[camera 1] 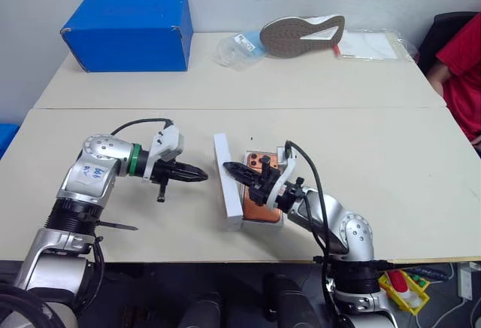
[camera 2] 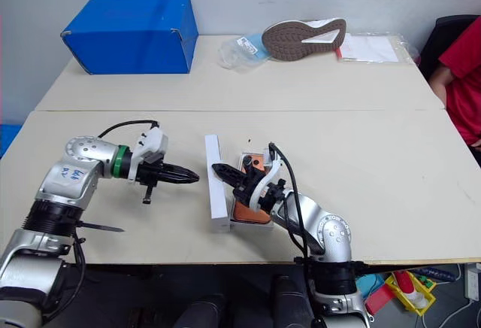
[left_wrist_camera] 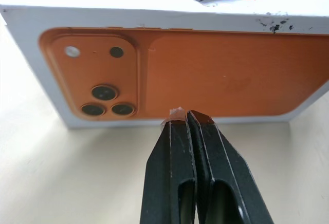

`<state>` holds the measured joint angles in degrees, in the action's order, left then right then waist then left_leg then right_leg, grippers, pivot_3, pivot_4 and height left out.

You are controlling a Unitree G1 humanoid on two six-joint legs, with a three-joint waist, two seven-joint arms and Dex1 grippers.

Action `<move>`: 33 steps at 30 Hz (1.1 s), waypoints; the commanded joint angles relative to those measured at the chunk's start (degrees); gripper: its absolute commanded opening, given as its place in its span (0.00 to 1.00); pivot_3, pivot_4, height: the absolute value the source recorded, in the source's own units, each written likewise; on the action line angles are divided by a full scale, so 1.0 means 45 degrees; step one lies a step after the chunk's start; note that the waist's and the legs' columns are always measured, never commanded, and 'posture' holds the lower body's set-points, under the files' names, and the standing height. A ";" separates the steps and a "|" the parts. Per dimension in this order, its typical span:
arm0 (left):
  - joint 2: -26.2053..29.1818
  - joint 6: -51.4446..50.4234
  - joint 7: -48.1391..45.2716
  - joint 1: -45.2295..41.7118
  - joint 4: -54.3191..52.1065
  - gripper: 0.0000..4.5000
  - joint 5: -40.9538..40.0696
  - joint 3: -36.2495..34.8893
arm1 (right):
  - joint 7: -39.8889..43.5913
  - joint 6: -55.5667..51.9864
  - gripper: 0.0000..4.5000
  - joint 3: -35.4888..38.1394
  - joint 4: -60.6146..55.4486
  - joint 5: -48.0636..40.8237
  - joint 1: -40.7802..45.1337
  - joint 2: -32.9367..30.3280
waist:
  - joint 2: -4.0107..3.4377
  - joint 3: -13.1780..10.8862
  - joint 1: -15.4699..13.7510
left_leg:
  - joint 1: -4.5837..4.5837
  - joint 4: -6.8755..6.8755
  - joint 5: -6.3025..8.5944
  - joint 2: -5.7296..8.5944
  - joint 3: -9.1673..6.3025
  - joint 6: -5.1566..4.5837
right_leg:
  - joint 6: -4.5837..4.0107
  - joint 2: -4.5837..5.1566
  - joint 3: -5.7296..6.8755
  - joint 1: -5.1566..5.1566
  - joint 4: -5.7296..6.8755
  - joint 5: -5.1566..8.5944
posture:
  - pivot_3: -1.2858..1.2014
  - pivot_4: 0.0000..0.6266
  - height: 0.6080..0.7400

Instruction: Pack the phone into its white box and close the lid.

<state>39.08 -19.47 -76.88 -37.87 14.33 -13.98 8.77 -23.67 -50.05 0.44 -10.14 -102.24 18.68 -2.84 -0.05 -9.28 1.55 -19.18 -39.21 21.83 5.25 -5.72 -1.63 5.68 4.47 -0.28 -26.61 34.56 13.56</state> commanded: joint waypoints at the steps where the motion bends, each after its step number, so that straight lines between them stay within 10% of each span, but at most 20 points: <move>1: -0.0312 0.0208 0.0133 -0.0223 -0.0198 0.01 0.0116 0.0213 | 0.0371 -0.0140 0.00 -0.0077 -0.0488 0.0470 -0.0248 -0.0586 | 0.0001 0.0000 -0.0002 | 0.0000 0.0000 0.0000 0.0000 0.0001 0.0000 | 0.0000 0.0000 -0.0001 0.0000 -0.0001 0.0000 | 0.52 0.24 1.00; 19: -0.2060 0.1058 0.0562 -0.1436 0.1488 0.01 0.0650 0.0587 | 0.3872 -0.0669 0.00 -0.0990 -0.2173 0.4454 -0.0629 -0.2851 | 0.0013 0.0008 -0.0304 | -0.0008 -0.0002 0.0001 0.0005 0.0001 -0.0008 | 0.0002 0.0004 0.0003 0.0003 -0.0022 -0.0001 | 0.52 0.24 1.00; 27: -0.2465 0.1095 0.0470 -0.1710 0.1764 0.00 0.0705 0.0687 | 0.4543 -0.1148 0.52 -0.0012 -0.3794 0.4881 -0.0743 -0.4916 | 0.0023 0.0013 -0.0394 | -0.0013 -0.0009 0.0001 0.0009 0.0002 -0.0010 | 0.0005 0.0006 0.0004 0.0008 -0.0029 -0.0002 | 0.52 0.24 1.00; 33: -0.2634 0.0515 0.0003 -0.1516 0.0856 0.00 0.0393 0.0897 | 0.8541 -0.1485 0.56 0.2270 -0.6073 0.5363 -0.2782 -0.9450 | 0.0018 0.0006 -0.0696 | -0.0043 -0.0012 0.0012 0.0010 -0.0007 -0.0042 | 0.0033 0.0007 0.0022 0.0026 -0.0105 -0.0019 | 0.52 0.24 1.00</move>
<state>27.36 -16.73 -75.84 -44.43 21.58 -10.97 12.46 9.15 -56.92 7.74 -33.56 -77.93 7.68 -43.75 0.03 -9.25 -1.59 -19.37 -39.26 21.90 5.26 -5.74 -1.83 5.84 4.49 -0.18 -26.48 34.06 13.47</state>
